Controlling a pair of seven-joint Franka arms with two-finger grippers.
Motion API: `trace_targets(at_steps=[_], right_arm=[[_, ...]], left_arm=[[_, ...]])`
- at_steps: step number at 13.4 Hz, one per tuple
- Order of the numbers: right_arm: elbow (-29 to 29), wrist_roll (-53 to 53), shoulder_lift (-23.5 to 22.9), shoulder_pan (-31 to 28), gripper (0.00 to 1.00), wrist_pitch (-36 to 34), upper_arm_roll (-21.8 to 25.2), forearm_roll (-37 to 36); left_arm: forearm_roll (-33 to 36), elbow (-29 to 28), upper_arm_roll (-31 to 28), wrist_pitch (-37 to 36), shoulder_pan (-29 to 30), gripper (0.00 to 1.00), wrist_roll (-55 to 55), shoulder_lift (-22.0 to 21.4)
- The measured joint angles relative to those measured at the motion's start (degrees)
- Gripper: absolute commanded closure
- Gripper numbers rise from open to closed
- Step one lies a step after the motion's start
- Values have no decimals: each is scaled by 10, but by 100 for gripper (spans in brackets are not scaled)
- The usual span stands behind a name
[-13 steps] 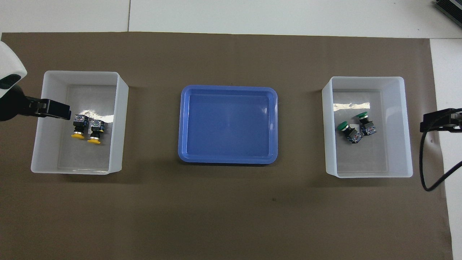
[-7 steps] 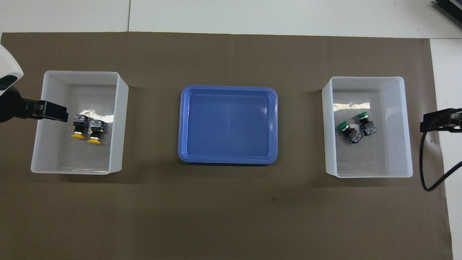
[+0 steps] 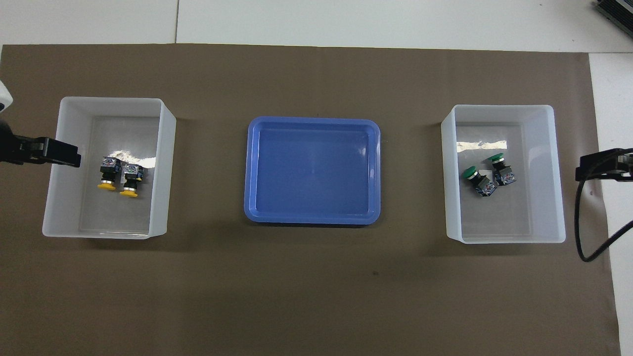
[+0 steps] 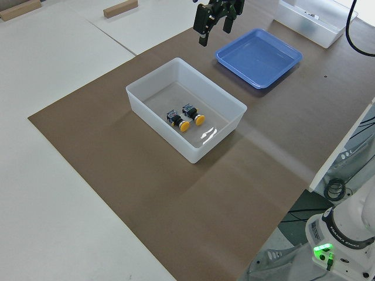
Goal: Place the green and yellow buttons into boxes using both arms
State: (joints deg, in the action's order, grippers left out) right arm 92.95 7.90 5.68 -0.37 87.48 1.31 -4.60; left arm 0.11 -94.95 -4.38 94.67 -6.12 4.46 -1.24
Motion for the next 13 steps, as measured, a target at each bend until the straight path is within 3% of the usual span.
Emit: trace_targets(at_steps=[13], right_arm=[[0, 0, 0, 0, 0, 0, 0, 0]], left_arm=[[0, 0, 0, -2, 13, 0, -65, -19]])
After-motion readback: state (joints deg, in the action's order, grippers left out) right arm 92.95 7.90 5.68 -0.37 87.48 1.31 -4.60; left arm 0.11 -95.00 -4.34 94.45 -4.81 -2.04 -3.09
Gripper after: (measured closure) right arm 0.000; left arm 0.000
